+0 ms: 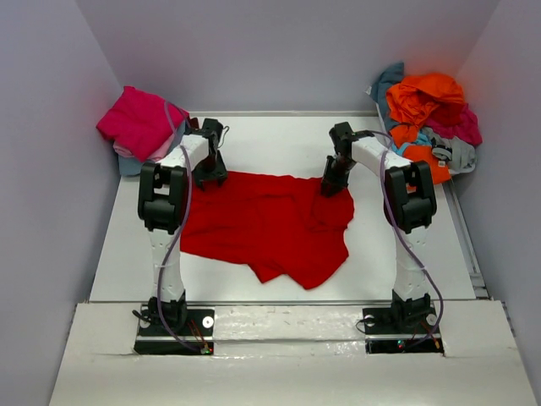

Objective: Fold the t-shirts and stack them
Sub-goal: Fold the tshirt

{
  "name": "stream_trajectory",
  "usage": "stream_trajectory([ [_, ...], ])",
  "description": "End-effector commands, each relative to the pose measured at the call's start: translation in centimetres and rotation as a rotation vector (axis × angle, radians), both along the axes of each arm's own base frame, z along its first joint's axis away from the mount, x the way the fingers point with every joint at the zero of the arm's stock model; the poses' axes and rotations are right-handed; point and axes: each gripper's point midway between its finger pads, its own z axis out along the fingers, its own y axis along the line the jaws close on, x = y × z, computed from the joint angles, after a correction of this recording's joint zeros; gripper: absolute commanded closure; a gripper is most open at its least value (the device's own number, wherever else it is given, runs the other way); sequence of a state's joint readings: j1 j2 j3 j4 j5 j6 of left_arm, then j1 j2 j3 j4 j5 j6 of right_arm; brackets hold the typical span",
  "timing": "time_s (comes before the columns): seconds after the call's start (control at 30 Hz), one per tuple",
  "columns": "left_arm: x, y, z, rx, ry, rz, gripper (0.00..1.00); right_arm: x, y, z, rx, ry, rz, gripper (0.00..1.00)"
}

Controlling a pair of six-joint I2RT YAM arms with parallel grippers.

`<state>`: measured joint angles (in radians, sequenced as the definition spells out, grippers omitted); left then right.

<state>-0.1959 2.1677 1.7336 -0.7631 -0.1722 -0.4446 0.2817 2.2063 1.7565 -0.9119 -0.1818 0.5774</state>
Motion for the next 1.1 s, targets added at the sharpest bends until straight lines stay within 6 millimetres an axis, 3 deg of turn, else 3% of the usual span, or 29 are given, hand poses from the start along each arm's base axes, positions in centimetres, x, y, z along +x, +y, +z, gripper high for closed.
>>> stream_trajectory([
  [0.0, 0.2, -0.8, 0.5, -0.049, 0.015, 0.009, 0.32, 0.3, 0.2, 1.3, 0.023, -0.035, -0.007, 0.67],
  [0.03, 0.4, -1.3, 0.5, -0.073, 0.016, 0.004, 0.32, 0.3, 0.1, 1.2, 0.013, -0.031, -0.010, 0.67],
  [0.43, 1.6, 1.1, 0.6, -0.067, 0.023, 0.050, 0.31, 0.1, -2.4, 0.7, -0.030, 0.009, -0.083, 0.65],
  [0.67, 1.9, 2.6, 1.2, -0.054, 0.017, 0.073, 0.31, -0.2, -5.3, 1.1, -0.051, 0.012, -0.158, 0.65],
  [1.07, 2.4, 3.1, 1.6, -0.050, 0.010, 0.073, 0.31, 0.0, -10.2, 1.0, -0.114, 0.032, -0.238, 0.65],
])
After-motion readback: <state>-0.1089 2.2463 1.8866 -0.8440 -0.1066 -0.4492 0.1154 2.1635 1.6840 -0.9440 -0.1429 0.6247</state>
